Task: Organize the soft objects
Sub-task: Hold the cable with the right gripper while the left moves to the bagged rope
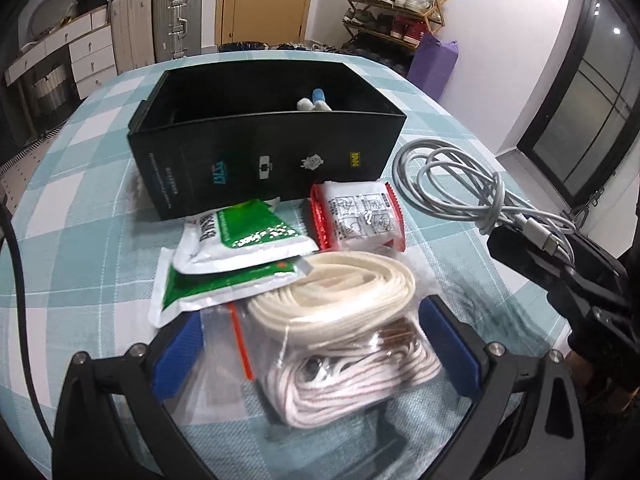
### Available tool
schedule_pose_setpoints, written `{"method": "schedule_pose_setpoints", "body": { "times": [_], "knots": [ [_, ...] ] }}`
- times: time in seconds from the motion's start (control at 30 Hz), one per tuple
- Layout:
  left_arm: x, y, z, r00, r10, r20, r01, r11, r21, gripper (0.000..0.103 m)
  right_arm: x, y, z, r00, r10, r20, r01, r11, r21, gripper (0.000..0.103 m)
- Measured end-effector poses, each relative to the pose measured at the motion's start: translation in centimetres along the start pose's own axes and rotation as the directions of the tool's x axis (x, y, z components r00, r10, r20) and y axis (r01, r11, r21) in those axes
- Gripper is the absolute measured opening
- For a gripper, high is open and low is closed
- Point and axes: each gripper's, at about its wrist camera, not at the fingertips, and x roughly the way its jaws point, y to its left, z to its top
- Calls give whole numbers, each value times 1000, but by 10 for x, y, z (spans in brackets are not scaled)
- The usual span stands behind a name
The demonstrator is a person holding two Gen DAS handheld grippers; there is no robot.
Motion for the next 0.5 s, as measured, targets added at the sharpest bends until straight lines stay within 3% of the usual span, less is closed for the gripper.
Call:
{"method": "schedule_pose_setpoints", "body": {
  "times": [0.23, 0.37, 0.5],
  "knots": [
    [3, 0, 0, 999, -45, -5, 45, 999, -5, 68, 1, 1, 2, 1000, -2, -3, 2, 1000, -8, 42],
    [-2, -1, -3, 996, -84, 6, 84, 996, 20, 34, 1, 2, 2, 1000, 1, -5, -1, 1000, -9, 42],
    [-6, -5, -6, 996, -83, 19, 82, 995, 52, 25, 0, 4, 2, 1000, 3, -3, -3, 1000, -12, 42]
  ]
}}
